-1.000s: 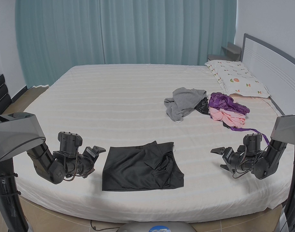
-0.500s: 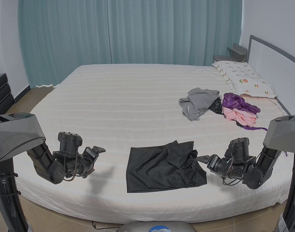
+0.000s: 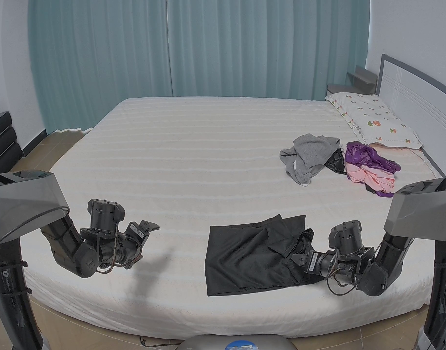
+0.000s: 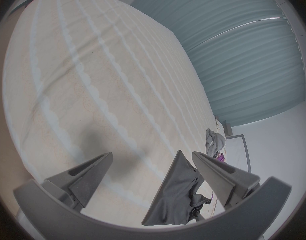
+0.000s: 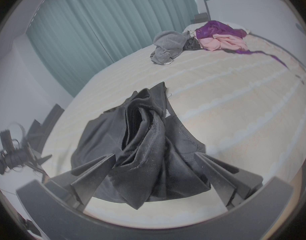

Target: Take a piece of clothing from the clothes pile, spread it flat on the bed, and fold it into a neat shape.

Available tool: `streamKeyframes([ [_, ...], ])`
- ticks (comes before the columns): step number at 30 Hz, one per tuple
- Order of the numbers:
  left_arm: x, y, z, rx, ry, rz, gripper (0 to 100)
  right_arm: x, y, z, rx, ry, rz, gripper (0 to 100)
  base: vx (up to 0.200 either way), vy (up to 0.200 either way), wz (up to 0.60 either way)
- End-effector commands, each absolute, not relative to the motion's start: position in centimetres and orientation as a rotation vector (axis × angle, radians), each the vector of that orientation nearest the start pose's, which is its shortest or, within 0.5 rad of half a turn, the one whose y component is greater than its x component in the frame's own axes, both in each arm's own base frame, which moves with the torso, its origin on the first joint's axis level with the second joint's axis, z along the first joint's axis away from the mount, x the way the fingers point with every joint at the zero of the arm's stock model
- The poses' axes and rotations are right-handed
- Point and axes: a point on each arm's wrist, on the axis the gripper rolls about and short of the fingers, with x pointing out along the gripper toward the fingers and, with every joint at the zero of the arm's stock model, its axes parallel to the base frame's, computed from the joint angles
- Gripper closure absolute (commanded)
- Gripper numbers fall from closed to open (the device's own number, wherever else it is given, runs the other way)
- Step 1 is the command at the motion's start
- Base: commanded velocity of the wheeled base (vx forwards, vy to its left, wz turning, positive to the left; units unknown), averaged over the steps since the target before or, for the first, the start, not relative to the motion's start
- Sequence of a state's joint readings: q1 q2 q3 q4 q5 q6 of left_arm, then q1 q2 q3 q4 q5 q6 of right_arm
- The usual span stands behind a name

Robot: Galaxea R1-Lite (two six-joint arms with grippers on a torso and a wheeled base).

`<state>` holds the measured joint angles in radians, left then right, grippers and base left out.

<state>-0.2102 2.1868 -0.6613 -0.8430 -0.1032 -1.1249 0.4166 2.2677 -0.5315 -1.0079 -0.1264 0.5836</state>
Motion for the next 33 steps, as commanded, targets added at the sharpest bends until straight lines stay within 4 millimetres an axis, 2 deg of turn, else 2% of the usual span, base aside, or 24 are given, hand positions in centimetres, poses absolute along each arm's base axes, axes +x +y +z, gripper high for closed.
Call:
streamKeyframes([
  [1,32.9,-7.2,0.9,-1.033,0.775,0.116,0,28.7,13.2,-3.4,0.277,0.789,0.054,0,0.0,0.0,0.0],
  [5,32.8,-7.2,0.8,-1.032,0.777,0.117,0,29.2,13.8,-3.1,0.262,0.774,0.064,0,0.0,0.0,0.0],
  [7,32.8,-7.2,0.8,-1.033,0.779,0.116,0,29.7,14.4,-1.8,0.276,0.726,0.084,0,0.0,0.0,0.0],
  [11,32.8,-7.2,0.8,-1.031,0.778,0.115,0,29.3,15.0,-0.1,0.271,0.718,0.109,0,0.0,0.0,0.0],
  [18,32.8,-7.2,0.8,-1.031,0.778,0.115,0,28.6,16.0,-2.0,0.211,0.812,0.112,0,0.0,0.0,0.0],
  [27,32.8,-7.2,0.8,-1.031,0.779,0.116,0,28.9,15.3,-2.2,0.144,0.905,0.075,0,0.0,0.0,0.0],
  [31,32.8,-7.2,0.8,-1.031,0.779,0.116,0,29.6,13.8,-2.4,0.137,0.929,0.011,0,0.0,0.0,0.0],
  [33,32.8,-7.2,0.8,-1.029,0.78,0.116,0,29.8,12.4,-2.5,0.143,0.931,-0.029,0,0.0,0.0,0.0],
])
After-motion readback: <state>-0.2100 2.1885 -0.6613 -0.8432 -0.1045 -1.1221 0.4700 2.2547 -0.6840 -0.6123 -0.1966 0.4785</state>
